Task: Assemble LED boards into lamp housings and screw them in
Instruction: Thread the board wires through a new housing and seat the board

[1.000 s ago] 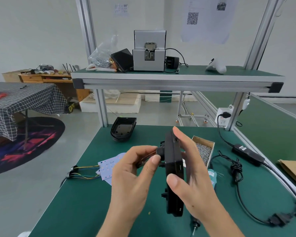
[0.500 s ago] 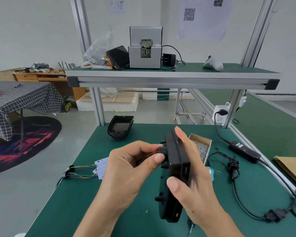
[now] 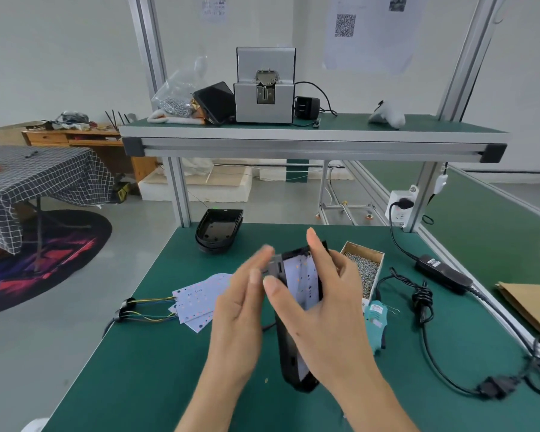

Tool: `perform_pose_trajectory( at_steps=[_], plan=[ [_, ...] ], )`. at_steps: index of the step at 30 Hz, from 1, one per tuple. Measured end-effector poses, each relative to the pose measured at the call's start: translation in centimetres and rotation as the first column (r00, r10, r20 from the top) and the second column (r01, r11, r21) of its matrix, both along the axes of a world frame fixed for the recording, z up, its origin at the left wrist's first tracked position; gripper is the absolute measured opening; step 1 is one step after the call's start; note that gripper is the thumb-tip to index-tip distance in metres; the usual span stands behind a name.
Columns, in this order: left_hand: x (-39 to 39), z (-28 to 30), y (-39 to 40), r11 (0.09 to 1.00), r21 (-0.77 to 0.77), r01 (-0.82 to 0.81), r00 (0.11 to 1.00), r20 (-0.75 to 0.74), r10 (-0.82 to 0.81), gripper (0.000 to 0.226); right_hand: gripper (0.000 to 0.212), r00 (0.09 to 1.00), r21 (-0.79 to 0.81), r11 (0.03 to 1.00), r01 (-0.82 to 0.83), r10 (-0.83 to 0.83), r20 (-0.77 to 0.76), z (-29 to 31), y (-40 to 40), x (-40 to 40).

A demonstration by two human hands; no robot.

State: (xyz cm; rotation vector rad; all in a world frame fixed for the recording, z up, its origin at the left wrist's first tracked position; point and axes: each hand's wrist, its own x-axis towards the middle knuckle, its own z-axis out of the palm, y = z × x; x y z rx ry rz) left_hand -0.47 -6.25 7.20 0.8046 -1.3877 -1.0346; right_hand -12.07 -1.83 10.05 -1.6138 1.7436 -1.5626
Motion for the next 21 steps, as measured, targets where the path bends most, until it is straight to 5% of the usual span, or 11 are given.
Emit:
perform_pose_trajectory(
  at_steps=[3, 8, 12, 16, 18, 21],
  plan=[
    [0.3, -1.4, 1.8, 0.976, -0.079, -0.205, 0.977, -0.081, 0.199, 0.039, 0.097, 0.993, 0.042, 0.992, 0.116, -0.116, 0.008, 0.3, -0.7, 0.4],
    [0.3, -3.1, 4.5, 0.990, 0.003, 0.143, 0.990, 0.019, -0.143, 0.046, 0.107, 0.984, 0.162, 0.971, 0.178, -0.172, -0.054, 0.1, -1.3, 0.8],
    [-0.1, -3.0, 4.2, 0.993, 0.038, 0.115, 0.990, 0.075, -0.118, 0.043, 0.113, 0.991, 0.243, 0.966, 0.087, -0.060, -0.119, -1.2, -0.7, 1.0],
    [0.8, -2.8, 3.0, 0.987, 0.152, -0.043, 0.997, -0.049, 0.051, 0.029, 0.079, 0.989, 0.145, 0.989, -0.033, 0.011, 0.149, -1.6, -0.3, -1.8],
    [1.3, -2.9, 2.6, 0.967, 0.256, 0.004, 0.991, -0.130, 0.030, 0.027, 0.048, 0.973, 0.126, 0.991, -0.036, 0.006, 0.232, -1.6, -0.5, -3.2],
    [1.3, -2.8, 2.8, 0.967, 0.253, 0.040, 0.998, -0.061, -0.025, 0.039, 0.007, 0.956, 0.101, 0.989, -0.106, 0.074, 0.285, -1.8, -0.6, -3.8]
  ],
)
